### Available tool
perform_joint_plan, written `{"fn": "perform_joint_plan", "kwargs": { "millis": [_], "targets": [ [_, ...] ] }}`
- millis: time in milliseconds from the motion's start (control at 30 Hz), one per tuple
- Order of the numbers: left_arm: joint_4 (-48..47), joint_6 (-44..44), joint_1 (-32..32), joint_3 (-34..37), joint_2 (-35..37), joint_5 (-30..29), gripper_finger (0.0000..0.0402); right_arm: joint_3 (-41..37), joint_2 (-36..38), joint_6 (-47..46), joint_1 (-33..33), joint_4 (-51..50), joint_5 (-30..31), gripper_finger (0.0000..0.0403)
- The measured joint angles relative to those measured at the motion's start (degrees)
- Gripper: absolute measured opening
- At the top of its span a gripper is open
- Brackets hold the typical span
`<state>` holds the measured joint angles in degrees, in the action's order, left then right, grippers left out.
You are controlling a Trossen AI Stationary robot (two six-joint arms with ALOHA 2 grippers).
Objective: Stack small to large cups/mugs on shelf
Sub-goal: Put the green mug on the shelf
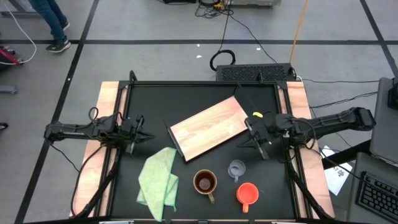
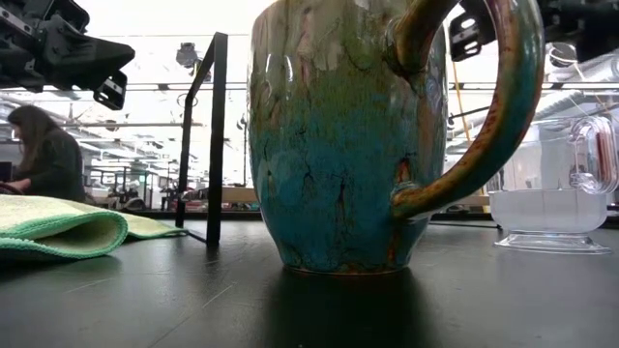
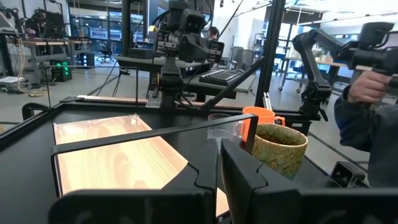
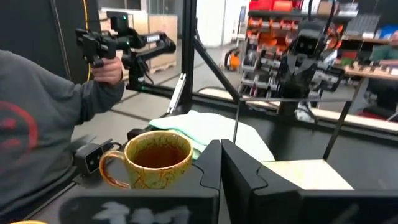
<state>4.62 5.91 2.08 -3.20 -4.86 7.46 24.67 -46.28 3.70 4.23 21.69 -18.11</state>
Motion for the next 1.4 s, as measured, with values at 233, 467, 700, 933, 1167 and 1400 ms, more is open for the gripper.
{"fn": "perform_joint_plan", "kwargs": {
  "millis": [233, 467, 700, 933, 1167, 1400],
  "targets": [
    [0.0, -0.3, 0.0, 0.0, 0.0, 0.0, 0.0024, 9.9, -8.7, -2.8, 0.0, -4.9, -0.1, 0.0000],
    [0.0, -5.7, 0.0, 0.0, 0.0, -0.2, 0.0024, 16.6, -14.8, -2.6, 0.1, -7.0, -3.4, 0.0000],
    [0.0, -6.9, 0.0, 0.0, 0.0, -2.9, 0.0024, 23.1, -20.8, 0.0, 2.1, -10.2, -4.7, 0.0000],
    [0.1, -5.8, 0.0, 0.0, 0.0, -6.1, 0.0024, 29.7, -29.3, 0.0, 2.1, -15.7, -4.7, 0.0000],
    [-0.1, -5.4, 0.0, 0.0, 0.0, -6.1, 0.0024, 38.9, -36.8, 2.3, 2.5, -26.0, -5.9, 0.0000],
    [-0.1, -5.0, 0.0, 0.0, 0.0, -6.1, 0.0024, 45.1, -43.2, 4.6, 2.7, -33.2, -9.7, 0.0000]
  ]
}}
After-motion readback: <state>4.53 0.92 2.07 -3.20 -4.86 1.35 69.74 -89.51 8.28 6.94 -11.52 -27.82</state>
